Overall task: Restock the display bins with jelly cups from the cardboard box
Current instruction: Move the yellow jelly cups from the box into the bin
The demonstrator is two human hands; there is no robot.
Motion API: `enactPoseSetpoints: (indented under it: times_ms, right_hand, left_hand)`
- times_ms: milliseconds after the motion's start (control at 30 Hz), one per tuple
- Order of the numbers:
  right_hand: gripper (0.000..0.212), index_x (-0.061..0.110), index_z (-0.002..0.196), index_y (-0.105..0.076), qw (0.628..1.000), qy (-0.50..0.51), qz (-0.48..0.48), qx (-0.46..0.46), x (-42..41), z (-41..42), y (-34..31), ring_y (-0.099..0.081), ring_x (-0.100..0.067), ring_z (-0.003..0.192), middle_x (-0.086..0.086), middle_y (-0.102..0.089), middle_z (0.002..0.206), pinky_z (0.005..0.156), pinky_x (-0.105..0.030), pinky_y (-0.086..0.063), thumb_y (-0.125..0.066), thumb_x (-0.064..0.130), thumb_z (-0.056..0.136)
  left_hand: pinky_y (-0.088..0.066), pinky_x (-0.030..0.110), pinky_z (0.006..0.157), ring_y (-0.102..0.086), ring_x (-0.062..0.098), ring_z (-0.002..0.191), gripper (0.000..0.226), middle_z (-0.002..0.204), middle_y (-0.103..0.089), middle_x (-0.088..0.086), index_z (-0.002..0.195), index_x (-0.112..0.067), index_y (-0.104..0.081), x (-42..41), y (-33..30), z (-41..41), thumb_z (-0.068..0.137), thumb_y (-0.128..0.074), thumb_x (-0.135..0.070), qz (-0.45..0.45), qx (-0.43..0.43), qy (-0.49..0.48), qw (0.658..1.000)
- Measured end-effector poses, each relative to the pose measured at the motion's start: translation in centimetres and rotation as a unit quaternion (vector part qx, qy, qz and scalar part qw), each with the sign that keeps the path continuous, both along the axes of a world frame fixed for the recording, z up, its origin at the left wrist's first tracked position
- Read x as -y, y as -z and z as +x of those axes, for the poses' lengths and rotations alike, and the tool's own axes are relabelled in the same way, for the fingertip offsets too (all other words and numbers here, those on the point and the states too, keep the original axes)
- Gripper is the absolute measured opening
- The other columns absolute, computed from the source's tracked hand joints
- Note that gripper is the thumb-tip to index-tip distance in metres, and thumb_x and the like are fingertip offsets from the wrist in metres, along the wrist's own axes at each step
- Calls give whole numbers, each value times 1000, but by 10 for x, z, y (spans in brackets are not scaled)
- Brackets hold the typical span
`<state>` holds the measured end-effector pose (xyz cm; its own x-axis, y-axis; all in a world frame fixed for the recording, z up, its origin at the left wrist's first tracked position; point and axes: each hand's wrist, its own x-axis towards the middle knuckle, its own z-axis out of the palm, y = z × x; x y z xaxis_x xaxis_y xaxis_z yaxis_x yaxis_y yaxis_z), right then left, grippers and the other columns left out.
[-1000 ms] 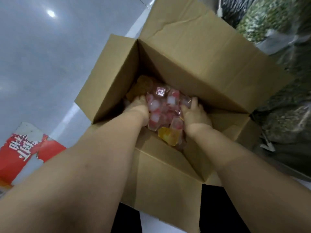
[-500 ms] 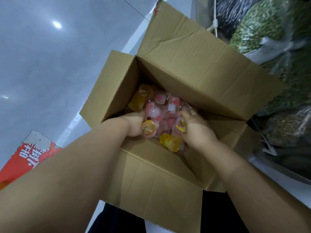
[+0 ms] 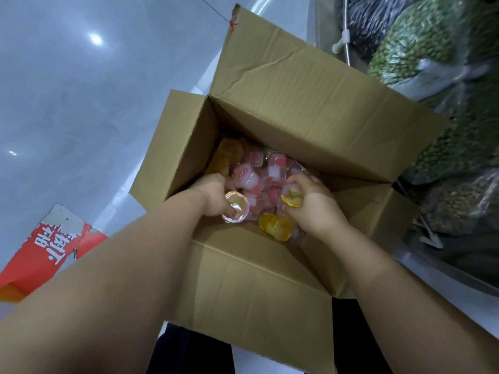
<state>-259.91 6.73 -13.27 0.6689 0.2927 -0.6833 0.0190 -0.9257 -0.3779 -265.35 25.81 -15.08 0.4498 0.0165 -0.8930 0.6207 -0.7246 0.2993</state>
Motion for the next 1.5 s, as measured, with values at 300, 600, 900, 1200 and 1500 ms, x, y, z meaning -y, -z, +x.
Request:
enactPoseSetpoints:
  times_ms: [300, 600, 900, 1200, 1500]
  right_hand:
    - [48, 26, 115, -60, 960, 190, 202, 36, -9, -23, -143, -56, -9, 102, 10, -51, 104, 90, -16, -43, -73, 6, 73]
    - [48, 41, 104, -56, 904, 235, 333, 128, -24, -23, -446, -53, 7, 95, 3, -52, 104, 84, -9, -42, -70, 4, 76]
    - [48, 42, 111, -52, 876, 196, 381, 219, 18, -11, -642, -49, 13, 101, 8, -52, 110, 85, -3, -36, -74, 25, 72]
    - [61, 41, 118, -46, 826, 181, 327, 421, 134, 31, -748, -46, 12, 110, 20, -51, 116, 89, -2, -33, -79, 26, 68]
    - [76, 45, 123, -44, 817, 213, 307, 439, 241, 83, -793, -57, 3, 102, 27, -57, 104, 86, -12, -44, -82, 25, 60]
  left_hand:
    - [-54, 21, 74, -65, 15, 87, 31, 94, -71, -2, 99, -34, -68, 14, -161, -7, 70, -77, -26, -320, 165, -403, 841]
    - [-47, 15, 80, -56, 8, 104, 24, 119, -54, 4, 104, -34, -57, 33, -459, 12, 79, -60, -36, -305, 322, -330, 833]
    - [-50, 22, 80, -61, 15, 93, 52, 103, -63, -11, 108, -35, -54, 50, -647, 38, 64, -81, -27, -338, 419, -149, 830]
    - [-50, 18, 72, -64, 9, 81, 37, 84, -67, -9, 94, -26, -56, 144, -739, 97, 62, -74, -30, -409, 493, -111, 760]
    - [-42, 4, 85, -56, -9, 107, 58, 110, -62, -29, 123, -33, -40, 235, -784, 170, 73, -70, -29, -448, 461, -26, 765]
